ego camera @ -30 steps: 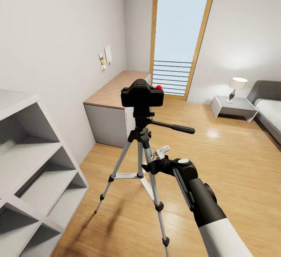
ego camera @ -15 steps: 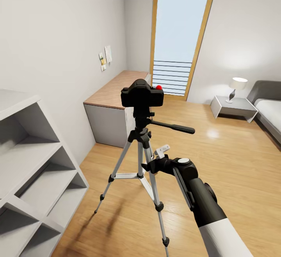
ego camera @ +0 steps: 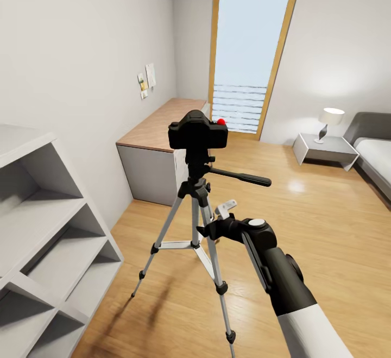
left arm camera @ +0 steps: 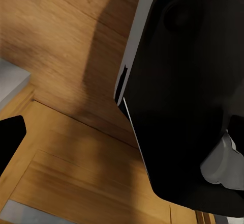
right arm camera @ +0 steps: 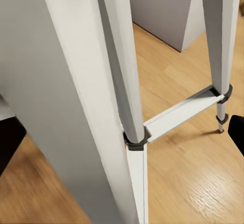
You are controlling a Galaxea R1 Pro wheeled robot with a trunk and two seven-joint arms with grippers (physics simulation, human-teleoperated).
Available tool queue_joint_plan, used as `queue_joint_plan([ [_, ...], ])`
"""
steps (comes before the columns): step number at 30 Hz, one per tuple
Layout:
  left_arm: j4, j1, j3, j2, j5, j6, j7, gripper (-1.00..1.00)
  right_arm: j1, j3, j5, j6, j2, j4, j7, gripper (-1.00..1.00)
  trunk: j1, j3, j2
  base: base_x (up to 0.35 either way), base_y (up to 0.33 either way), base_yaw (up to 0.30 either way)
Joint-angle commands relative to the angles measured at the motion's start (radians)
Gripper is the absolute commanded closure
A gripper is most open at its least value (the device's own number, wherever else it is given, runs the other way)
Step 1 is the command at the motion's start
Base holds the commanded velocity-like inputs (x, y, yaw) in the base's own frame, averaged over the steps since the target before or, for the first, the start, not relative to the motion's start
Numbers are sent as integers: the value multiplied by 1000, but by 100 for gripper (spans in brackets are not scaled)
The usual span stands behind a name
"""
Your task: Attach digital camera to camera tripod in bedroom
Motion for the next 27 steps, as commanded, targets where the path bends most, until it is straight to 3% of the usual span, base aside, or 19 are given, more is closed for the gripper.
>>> queue_joint_plan([
  [1,0,-1,-8,0,10,3,1,-100,-1,-1,10,4,0,-7,10,-100,1,-2,-2,0,0,0],
  [6,0,-1,-8,0,10,3,1,-100,-1,0,6,7,-9,-43,15,-100,1,-2,-2,0,0,0],
  [20,0,-1,-8,0,10,3,1,-100,-5,1,-3,8,-81,-87,105,-100,1,-2,-2,0,0,0],
  [27,0,-1,-8,0,10,3,1,-100,-4,0,-4,8,-143,-97,203,-100,1,-2,-2,0,0,0],
])
